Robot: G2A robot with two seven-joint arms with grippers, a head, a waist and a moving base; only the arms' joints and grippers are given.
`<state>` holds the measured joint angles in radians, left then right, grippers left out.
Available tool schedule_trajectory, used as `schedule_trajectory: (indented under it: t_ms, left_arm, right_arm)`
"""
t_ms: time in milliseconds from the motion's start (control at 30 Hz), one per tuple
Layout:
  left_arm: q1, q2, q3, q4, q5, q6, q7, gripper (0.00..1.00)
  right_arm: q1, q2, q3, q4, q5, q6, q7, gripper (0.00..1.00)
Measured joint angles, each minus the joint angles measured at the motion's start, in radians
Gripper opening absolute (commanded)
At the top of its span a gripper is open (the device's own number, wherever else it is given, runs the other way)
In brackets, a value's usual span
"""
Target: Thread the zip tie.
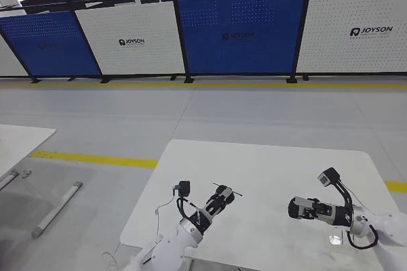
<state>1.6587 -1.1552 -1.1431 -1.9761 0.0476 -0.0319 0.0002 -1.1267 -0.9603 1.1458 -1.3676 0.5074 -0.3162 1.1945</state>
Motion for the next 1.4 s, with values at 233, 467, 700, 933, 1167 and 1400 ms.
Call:
schedule_trajectory:
  t_ms: [233,467,700,933,1167,1400]
  left_arm:
    - [0.061,0.007,-0.084,-0.202,0.009,-0.089,0.054,0.00]
    - [0.139,0.014,-0.153,-0.304,-0.001,-0.133,0.032,0.00]
    - [0.132,0.014,-0.149,-0.294,0.004,-0.123,0.027,0.00]
    - [0.044,0.001,-0.063,-0.144,0.027,-0.021,0.004,0.00]
    - [-0.044,-0.021,0.052,0.069,0.075,0.026,0.030,0.00]
    - [-0.065,-0.028,0.089,0.131,0.104,0.036,0.037,0.00]
  right_arm:
    - [0.000,0.000,0.000,0.000,0.000,0.000,0.000,1.00]
    - [0.000,0.000,0.000,0.000,0.000,0.000,0.000,1.00]
    - [0.000,0.000,0.000,0.000,0.000,0.000,0.000,1.00]
    - [0.000,0.000,0.000,0.000,0.000,0.000,0.000,1.00]
    - [0.000,0.000,0.000,0.000,0.000,0.000,0.000,1.00]
    - [0.000,0.000,0.000,0.000,0.000,0.000,0.000,1.00]
